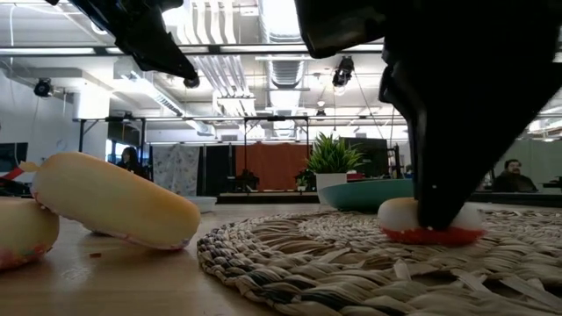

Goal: Pick & Place donuts
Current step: Put the small red donut on the green plate

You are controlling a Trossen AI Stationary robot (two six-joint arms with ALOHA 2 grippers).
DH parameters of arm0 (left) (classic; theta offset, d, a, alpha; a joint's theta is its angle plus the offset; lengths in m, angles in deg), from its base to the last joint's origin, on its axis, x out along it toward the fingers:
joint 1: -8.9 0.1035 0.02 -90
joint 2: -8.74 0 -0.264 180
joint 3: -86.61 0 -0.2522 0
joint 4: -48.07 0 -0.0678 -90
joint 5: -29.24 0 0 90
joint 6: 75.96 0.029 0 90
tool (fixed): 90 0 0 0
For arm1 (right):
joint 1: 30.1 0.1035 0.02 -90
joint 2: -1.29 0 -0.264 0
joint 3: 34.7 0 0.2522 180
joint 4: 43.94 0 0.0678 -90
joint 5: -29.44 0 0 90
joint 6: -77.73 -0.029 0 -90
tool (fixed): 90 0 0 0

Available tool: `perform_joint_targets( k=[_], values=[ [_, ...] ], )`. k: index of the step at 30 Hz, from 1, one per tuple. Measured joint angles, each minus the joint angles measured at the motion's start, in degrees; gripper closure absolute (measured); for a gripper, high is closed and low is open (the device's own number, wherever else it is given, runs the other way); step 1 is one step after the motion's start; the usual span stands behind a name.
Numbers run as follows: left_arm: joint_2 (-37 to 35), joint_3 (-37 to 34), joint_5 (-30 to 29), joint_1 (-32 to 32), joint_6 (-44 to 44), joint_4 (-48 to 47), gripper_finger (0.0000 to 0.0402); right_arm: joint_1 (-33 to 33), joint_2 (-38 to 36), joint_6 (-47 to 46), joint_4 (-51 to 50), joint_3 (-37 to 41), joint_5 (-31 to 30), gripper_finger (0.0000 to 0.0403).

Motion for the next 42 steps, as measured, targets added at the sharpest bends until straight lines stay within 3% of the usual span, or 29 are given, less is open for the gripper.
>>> perform_joint_targets(
  k=[6, 13, 19, 23, 27, 33, 38, 42],
  values=[
    [0.0, 0.0, 0.0, 0.0, 0.0, -0.2, 0.0331, -0.7, -2.5, -10.4, -1.8, 0.4, -2.3, 0.0393],
    [0.0, 0.0, 0.0, 0.0, 2.7, -0.3, 0.0331, -0.6, -13.2, -27.9, -2.9, 7.6, -12.4, 0.0394],
    [0.1, 0.0, 0.1, 0.0, 4.4, 5.1, 0.0331, -0.8, -29.5, -51.2, 2.4, 22.7, -29.5, 0.0394],
    [1.2, 0.0, 0.1, 0.0, 6.4, 12.7, 0.0331, -1.1, -39.6, -60.6, 16.5, 33.5, -45.7, 0.0394],
    [4.0, 0.0, -1.1, -0.5, 10.2, 21.1, 0.033, -3.2, -45.2, -56.3, 37.1, 42.1, -53.3, 0.0394],
    [10.6, 0.0, -3.7, -0.7, 14.8, 33.5, 0.0292, -7.5, -47.9, -37.3, 66.5, 49.3, -53.6, 0.0393],
    [16.6, 0.5, -8.3, -0.7, 18.6, 42.3, 0.0241, -10.1, -48.0, -35.5, 73.3, 50.7, -53.6, 0.039],
    [20.6, 2.3, -9.2, -0.6, 20.3, 46.8, 0.023, -11.9, -46.9, -37.5, 73.4, 50.7, -53.5, 0.039]
  ],
)
